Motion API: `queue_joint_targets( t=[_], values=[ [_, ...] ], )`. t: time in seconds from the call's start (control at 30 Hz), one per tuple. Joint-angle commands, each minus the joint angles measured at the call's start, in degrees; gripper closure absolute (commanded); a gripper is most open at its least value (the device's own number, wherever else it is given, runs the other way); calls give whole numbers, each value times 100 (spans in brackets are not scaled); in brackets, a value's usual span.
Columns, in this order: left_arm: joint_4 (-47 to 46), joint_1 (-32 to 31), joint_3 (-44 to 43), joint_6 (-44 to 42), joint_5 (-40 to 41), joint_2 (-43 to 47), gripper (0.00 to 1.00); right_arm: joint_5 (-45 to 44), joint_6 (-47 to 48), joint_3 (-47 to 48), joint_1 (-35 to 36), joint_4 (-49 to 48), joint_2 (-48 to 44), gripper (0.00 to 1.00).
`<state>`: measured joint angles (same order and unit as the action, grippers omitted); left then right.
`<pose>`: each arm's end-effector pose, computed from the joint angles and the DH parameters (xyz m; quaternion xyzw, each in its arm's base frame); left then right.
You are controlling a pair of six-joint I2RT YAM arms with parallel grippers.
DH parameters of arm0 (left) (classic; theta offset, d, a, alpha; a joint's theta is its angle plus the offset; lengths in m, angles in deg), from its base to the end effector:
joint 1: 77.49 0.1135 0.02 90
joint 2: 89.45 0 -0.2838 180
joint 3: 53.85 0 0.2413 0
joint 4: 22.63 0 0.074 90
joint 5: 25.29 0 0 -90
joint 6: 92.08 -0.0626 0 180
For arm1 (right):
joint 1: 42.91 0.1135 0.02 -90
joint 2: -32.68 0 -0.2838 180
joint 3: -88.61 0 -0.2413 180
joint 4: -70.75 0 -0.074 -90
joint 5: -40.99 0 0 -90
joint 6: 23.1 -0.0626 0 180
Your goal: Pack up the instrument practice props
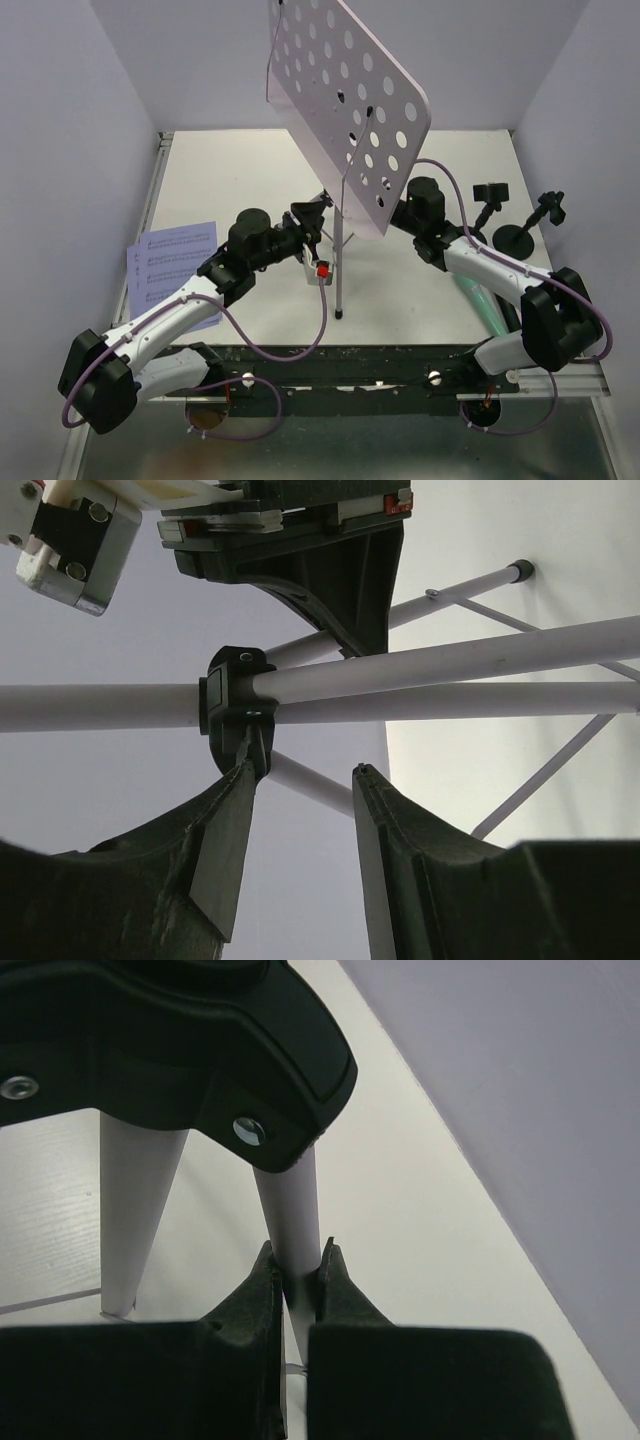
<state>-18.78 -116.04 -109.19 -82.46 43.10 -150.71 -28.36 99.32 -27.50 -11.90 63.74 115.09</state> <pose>0.1841 -0.1762 0.3150 0.7084 0.2776 0.0920 0.6424 0.2811 0.1947 0.2917 -0.4970 0.5885 0.1311 0.6241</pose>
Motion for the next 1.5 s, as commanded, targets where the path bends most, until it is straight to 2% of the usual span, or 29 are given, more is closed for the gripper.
queue_joint_targets(
  t=[0.0,0.17,0.4,0.53,1.0,1.2,1.27,1.37,1.43,1.47],
  values=[
    [-440,-65,-176,39,218,-62,48,221,-975,-274,46,954,-6,100],
    [-211,-74,-177,110,446,175,49,212,-975,-230,46,981,21,100],
    [-211,-74,-18,-4,447,316,40,195,-870,-212,46,1060,21,100],
    [-246,-74,-132,-39,342,79,45,247,-852,-230,37,1121,3,100],
    [-299,-153,-343,101,192,-238,54,353,-808,-335,37,1165,-23,100],
    [-220,-171,-475,250,288,-396,68,379,-790,-370,46,1148,-15,100],
    [-115,-171,-563,434,437,-457,76,370,-790,-388,37,1130,-15,100],
    [131,-171,-922,1258,736,-563,86,361,-782,-423,37,1130,-41,100],
    [455,-180,-1273,2206,1043,-633,100,353,-790,-458,46,1130,-58,100],
    [631,-145,-1406,2672,1157,-651,100,335,-816,-450,37,1130,-67,100]
  ],
)
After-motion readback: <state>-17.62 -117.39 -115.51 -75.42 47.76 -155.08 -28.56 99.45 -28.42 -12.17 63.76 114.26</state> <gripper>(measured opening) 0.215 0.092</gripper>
